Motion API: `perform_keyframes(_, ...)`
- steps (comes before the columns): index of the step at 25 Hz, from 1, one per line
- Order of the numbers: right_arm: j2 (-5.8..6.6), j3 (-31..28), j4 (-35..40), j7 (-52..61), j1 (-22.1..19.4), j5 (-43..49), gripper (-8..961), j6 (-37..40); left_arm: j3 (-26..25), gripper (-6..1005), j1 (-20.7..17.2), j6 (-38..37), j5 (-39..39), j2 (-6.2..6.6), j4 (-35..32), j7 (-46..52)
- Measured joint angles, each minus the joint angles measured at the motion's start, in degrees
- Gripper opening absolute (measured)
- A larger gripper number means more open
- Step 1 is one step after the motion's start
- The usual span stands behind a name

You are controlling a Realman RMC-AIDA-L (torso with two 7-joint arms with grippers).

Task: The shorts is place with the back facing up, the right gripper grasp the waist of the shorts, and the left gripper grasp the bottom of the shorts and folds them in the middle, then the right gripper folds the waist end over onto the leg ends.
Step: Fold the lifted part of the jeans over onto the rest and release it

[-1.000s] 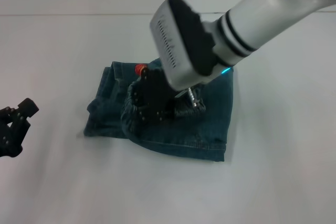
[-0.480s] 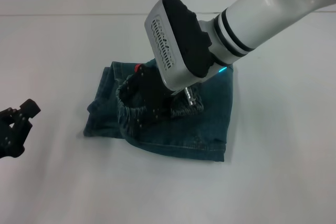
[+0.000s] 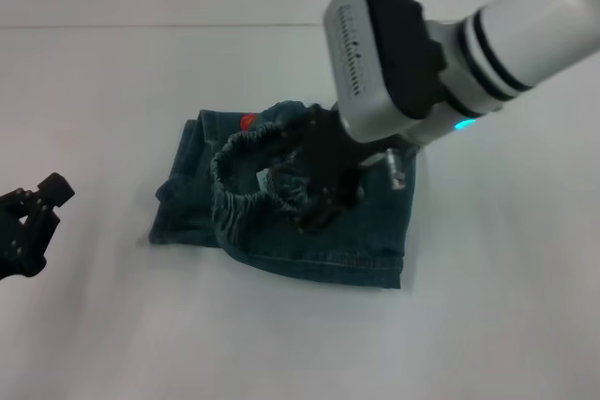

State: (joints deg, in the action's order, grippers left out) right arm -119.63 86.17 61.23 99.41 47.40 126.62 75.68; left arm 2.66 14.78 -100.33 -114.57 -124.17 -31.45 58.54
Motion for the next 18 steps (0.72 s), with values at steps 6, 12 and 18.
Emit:
perform_keyframes(6, 0.06, -2.47, 4.85, 8.90, -2.15, 5.97, 919, 8.72, 0.01, 15, 0.07, -0.47, 0.16, 0.07, -0.04, -0.22)
perform_keyframes(12, -0.09, -2.92, 4.54, 11.81, -4.30, 9.78, 850, 6.36, 0.32, 15, -0.05, -1.91, 0.16, -0.02, 0.15, -1.42)
perform_keyframes(18, -0.09, -4.32, 1.07, 10.74, -4.57, 9.86, 786, 3.28, 0.34, 15, -0.34, -2.77, -0.03, -0.12, 0.52, -2.32)
